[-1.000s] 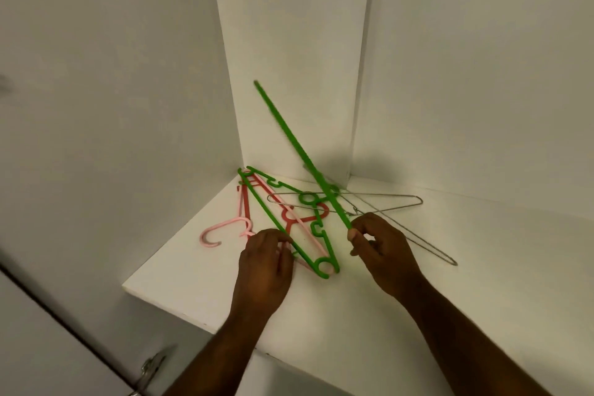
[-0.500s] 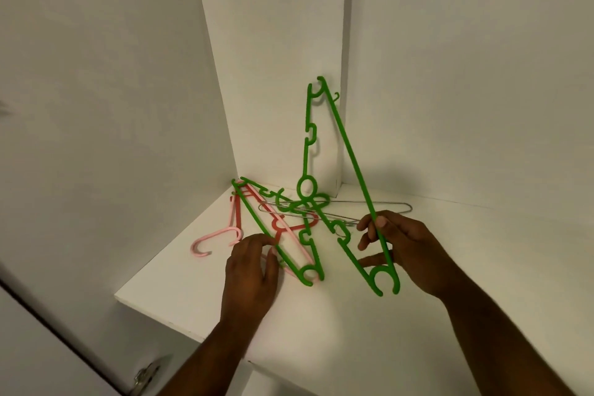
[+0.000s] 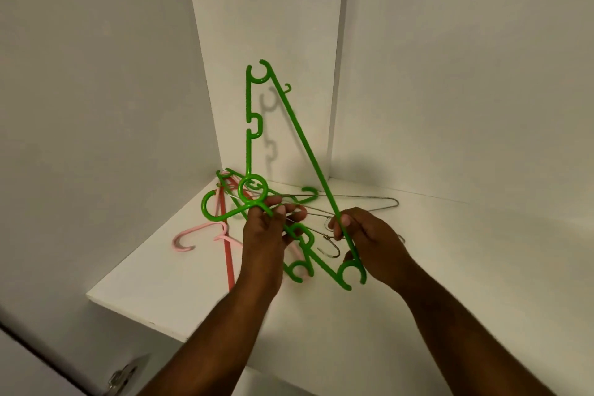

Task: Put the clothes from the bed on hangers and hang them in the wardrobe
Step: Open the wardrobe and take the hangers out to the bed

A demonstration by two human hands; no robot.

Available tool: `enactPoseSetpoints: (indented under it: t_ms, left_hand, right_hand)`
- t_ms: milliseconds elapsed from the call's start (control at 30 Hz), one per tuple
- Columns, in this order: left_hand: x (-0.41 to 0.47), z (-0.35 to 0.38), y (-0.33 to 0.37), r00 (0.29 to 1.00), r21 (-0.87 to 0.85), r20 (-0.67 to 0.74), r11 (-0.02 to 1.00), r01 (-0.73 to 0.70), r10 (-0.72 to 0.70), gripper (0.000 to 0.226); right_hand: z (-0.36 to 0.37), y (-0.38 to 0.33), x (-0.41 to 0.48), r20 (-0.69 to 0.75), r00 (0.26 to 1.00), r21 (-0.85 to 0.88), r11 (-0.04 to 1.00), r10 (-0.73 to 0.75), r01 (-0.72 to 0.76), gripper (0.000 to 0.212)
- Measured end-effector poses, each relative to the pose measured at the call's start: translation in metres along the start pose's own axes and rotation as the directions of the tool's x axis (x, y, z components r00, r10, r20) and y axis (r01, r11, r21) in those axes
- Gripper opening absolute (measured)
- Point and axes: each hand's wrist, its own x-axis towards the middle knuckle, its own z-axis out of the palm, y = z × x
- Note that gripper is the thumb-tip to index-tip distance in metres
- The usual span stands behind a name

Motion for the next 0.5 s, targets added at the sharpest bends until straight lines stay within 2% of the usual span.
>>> enactPoseSetpoints:
  t_ms: [67,167,333,433,500]
  left_hand:
    - [0.004,-0.004,0.0,1.0,0.001,-0.019,1.0,0.001,-0.001,0.014]
    - [0.006,-0.008,0.005,1.0,0.015,-0.006,1.0,-0.019,0.019,0.014]
    - [0.008,-0.019,0.016,0.986,0.124,0.135,0.986,-0.115,0.098,0.013]
    - [0.021,-0.032,0.017,0.99,0.254,0.137,0.965,-0.062,0.027,0.016]
    - [0.028,-0.043,0.017,0.995,0.416,0.099,0.908,-0.04,-0.002,0.02]
  right_hand:
    - [0.009,-0.003,0.003,0.029,0.999,-0.013,0.999,0.038,-0.038,0.033]
    - [0.023,-0.011,0.01,0.069,0.994,-0.181,0.981,0.088,-0.074,0.039]
    - [0.037,-0.024,0.022,0.185,0.968,-0.397,0.914,0.168,-0.083,0.017]
    - [0.04,-0.027,0.022,0.143,0.982,-0.602,0.799,0.12,-0.01,0.021]
    - [0.041,-0.025,0.023,0.084,0.995,-0.666,0.746,0.049,0.02,0.026]
